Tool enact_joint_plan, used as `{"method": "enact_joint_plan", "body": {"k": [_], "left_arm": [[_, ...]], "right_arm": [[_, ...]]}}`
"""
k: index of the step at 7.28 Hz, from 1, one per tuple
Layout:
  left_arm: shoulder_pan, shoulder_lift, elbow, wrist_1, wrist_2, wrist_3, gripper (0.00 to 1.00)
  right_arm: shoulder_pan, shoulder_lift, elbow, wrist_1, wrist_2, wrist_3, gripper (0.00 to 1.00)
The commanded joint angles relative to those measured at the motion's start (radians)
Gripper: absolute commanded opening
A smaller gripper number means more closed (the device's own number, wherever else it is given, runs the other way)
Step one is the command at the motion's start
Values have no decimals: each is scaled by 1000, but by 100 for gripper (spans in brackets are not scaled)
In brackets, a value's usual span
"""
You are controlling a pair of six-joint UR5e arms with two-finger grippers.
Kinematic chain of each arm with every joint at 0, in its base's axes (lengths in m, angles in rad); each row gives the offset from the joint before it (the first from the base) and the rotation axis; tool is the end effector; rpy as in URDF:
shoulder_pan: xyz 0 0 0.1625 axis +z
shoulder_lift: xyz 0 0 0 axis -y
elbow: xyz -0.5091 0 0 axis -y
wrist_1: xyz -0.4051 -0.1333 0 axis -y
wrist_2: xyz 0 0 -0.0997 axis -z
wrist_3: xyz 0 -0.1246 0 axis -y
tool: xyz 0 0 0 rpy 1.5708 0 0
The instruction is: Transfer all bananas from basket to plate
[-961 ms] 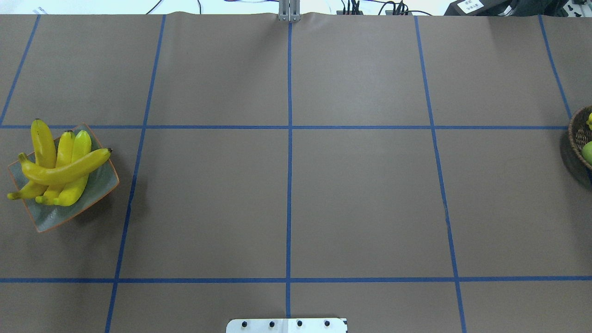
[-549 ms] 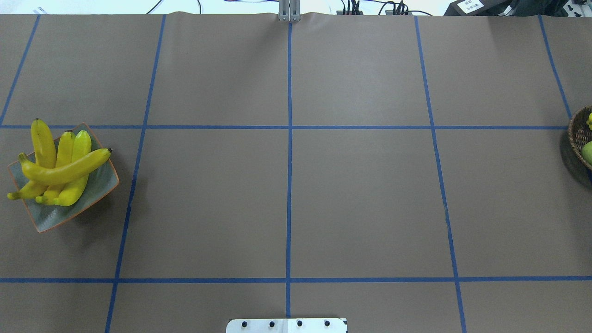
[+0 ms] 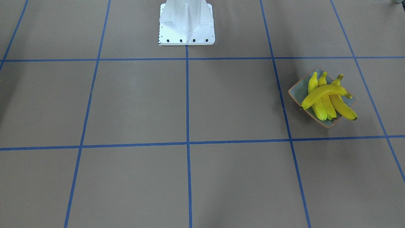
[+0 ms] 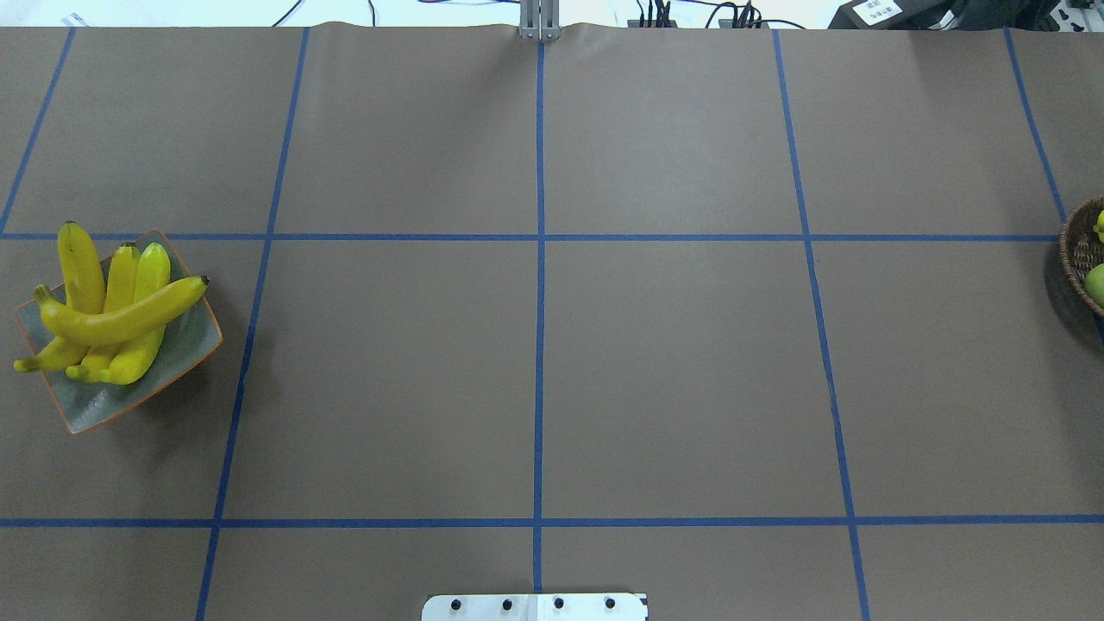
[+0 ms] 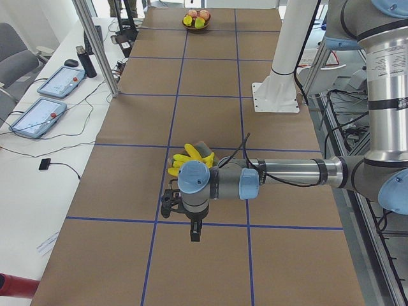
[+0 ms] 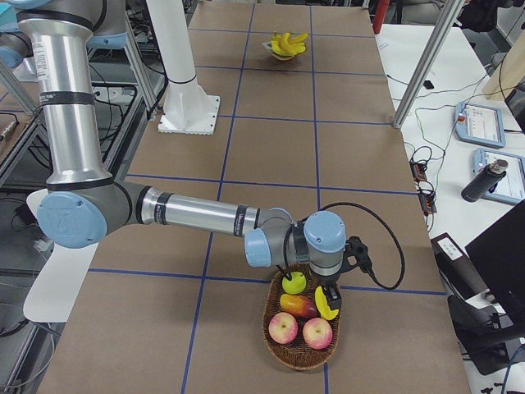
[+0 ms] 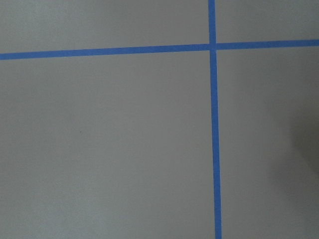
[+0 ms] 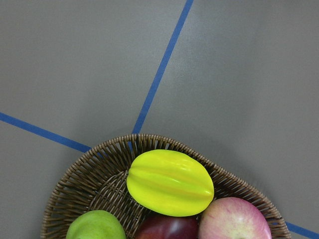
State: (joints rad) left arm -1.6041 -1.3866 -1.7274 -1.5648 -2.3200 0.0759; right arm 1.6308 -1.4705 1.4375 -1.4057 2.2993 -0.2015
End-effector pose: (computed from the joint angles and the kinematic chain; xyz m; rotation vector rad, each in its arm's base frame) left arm -0.0620 -0.4064 0.7687 0.0089 0.7498 0.0280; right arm 0.0843 -0.5629 0.7614 0.2203 -0.7057 -0.1831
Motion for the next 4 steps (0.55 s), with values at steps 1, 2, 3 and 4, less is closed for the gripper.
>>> {"method": "enact_joint_plan", "body": {"k": [1, 2, 3, 4], "left_arm": [[0, 17, 2, 0, 5, -1, 100], [0, 26, 2, 0, 8, -1, 100], [0, 35, -3, 0, 10, -1, 100], [0, 37, -4, 0, 8, -1, 100]], "right_arm": [[11, 1, 109, -226, -23, 1, 100], [11, -10, 109, -225, -49, 1, 100], [11, -16, 106, -220, -58, 1, 100], [11, -19, 107, -216, -57, 1, 100]]}}
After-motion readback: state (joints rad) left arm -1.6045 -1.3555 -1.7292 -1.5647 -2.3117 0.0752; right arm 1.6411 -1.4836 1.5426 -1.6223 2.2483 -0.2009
